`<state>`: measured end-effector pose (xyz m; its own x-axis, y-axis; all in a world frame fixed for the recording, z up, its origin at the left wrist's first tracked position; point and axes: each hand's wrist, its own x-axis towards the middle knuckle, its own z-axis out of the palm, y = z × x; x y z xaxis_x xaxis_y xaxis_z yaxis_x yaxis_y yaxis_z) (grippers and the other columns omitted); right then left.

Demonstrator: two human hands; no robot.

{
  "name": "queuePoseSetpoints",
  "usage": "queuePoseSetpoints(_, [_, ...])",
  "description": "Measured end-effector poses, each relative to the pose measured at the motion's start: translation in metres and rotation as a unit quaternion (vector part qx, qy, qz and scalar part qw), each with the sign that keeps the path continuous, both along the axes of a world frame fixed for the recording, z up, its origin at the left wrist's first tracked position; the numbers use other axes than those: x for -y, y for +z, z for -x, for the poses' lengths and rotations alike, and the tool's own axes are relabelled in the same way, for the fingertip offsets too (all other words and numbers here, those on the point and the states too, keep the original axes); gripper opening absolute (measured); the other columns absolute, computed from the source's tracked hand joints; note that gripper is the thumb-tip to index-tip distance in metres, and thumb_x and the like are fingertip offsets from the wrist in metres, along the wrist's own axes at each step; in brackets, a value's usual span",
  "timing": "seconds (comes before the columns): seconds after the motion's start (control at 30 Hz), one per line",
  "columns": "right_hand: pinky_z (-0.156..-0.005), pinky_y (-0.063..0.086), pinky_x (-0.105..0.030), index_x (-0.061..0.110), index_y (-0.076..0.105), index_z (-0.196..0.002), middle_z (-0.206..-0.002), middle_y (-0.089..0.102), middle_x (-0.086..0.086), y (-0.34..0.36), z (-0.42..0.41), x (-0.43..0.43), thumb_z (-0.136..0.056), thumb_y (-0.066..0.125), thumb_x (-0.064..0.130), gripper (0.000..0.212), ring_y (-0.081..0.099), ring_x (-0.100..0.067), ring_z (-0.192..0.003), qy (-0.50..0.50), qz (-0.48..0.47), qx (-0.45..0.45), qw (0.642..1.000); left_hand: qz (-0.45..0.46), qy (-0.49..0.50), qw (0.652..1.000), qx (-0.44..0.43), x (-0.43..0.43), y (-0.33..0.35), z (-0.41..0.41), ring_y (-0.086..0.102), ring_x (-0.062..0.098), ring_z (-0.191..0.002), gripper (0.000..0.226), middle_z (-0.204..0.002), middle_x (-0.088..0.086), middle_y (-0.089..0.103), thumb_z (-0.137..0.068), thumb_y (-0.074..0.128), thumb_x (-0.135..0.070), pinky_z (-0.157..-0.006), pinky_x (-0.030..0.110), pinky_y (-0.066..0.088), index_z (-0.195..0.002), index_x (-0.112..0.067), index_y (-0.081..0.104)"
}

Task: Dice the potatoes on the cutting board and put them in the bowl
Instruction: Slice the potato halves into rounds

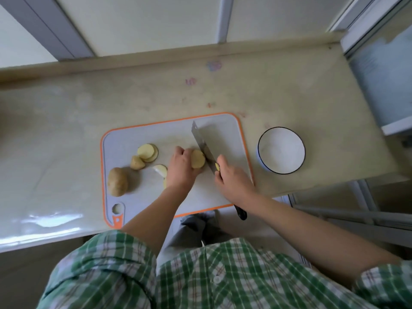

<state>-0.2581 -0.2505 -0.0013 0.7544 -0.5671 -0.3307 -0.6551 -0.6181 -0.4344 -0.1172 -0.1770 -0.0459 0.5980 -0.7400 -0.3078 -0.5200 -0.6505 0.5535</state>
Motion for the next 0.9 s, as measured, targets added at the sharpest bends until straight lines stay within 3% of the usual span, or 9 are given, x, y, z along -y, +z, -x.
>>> queuePoseSetpoints(0.13, [-0.053,0.02,-0.036,0.006,0.041,-0.108,-0.069,0.046,-0.009,0.003,-0.005,0.015,-0.098,0.042,0.018,0.016,0.054,-0.039,-0.069,-0.016,0.037,0.007,0.999,-0.001,0.001,1.0,0.013,0.0,0.0,0.006,0.054,0.035,-0.099,0.066,-0.111,0.013,0.048,-0.072,0.08,-0.025,-0.086,0.038,0.042,-0.13,-0.014,0.051])
queuePoseSetpoints(0.27, [-0.054,0.026,-0.035,0.01,0.036,-0.104,-0.069,0.046,-0.008,0.0,-0.012,0.02,-0.098,0.043,0.022,0.015,0.056,-0.039,-0.072,0.036,-0.001,-0.024,0.999,0.006,0.012,1.0,0.015,-0.002,0.004,0.007,0.053,0.034,-0.099,0.062,-0.111,0.011,0.046,-0.073,0.08,-0.027,-0.084,0.034,0.039,-0.128,-0.016,0.054])
queuePoseSetpoints(0.43, [-0.057,0.028,-0.036,0.007,0.044,-0.114,-0.078,0.056,-0.015,0.005,-0.017,0.035,-0.098,0.043,0.021,0.021,0.057,-0.04,-0.077,0.004,0.032,-0.006,0.999,0.04,0.056,0.997,-0.029,-0.007,0.004,0.003,0.057,0.028,-0.097,0.06,-0.112,0.009,0.053,-0.075,0.079,-0.033,-0.087,0.035,0.046,-0.127,-0.014,0.055])
queuePoseSetpoints(0.53, [-0.055,0.029,-0.037,0.009,0.045,-0.11,-0.072,0.051,-0.012,0.015,-0.014,0.035,-0.098,0.043,0.021,0.018,0.056,-0.041,-0.073,0.007,0.026,0.02,0.999,0.049,0.116,0.99,-0.06,-0.004,0.002,0.003,0.061,0.022,-0.088,0.041,-0.101,0.002,0.057,-0.079,0.075,-0.034,-0.082,0.033,0.05,-0.114,-0.018,0.062])
queuePoseSetpoints(0.67, [-0.053,0.02,-0.037,0.008,0.045,-0.109,-0.073,0.051,-0.015,0.017,-0.014,0.026,-0.1,0.041,0.023,0.018,0.051,-0.038,-0.069,0.051,0.03,-0.016,0.998,0.052,0.179,0.974,-0.13,0.003,-0.006,0.001,0.066,0.02,-0.075,0.023,-0.094,0.001,0.065,-0.08,0.075,-0.03,-0.075,0.039,0.057,-0.098,-0.026,0.062])
queuePoseSetpoints(0.77, [-0.053,0.024,-0.036,0.009,0.044,-0.102,-0.069,0.05,-0.015,0.013,-0.015,0.025,-0.099,0.042,0.022,0.013,0.049,-0.038,-0.065,0.03,0.024,0.008,0.999,0.051,0.209,0.97,-0.111,0.003,-0.006,0.0,0.064,0.019,-0.076,0.014,-0.093,0.002,0.066,-0.085,0.068,-0.029,-0.077,0.035,0.054,-0.097,-0.025,0.062])
queuePoseSetpoints(0.83, [-0.05,0.031,-0.037,0.013,0.04,-0.09,-0.065,0.051,-0.015,0.012,-0.015,0.025,-0.097,0.046,0.021,0.012,0.05,-0.037,-0.059,-0.003,-0.025,0.052,0.998,0.119,0.269,0.943,-0.156,0.001,-0.002,-0.002,0.063,0.019,-0.075,0.006,-0.085,0.001,0.067,-0.089,0.06,-0.029,-0.077,0.039,0.055,-0.092,-0.025,0.063])
queuePoseSetpoints(0.9, [-0.043,0.039,-0.033,0.012,0.042,-0.089,-0.062,0.049,-0.01,0.017,-0.018,0.026,-0.098,0.047,0.02,0.013,0.047,-0.028,-0.049,-0.094,-0.186,0.104,0.972,0.21,0.335,0.868,-0.3,0.0,0.007,-0.006,0.062,0.02,-0.073,0.013,-0.078,0.002,0.068,-0.094,0.056,-0.027,-0.077,0.041,0.056,-0.089,-0.019,0.065])
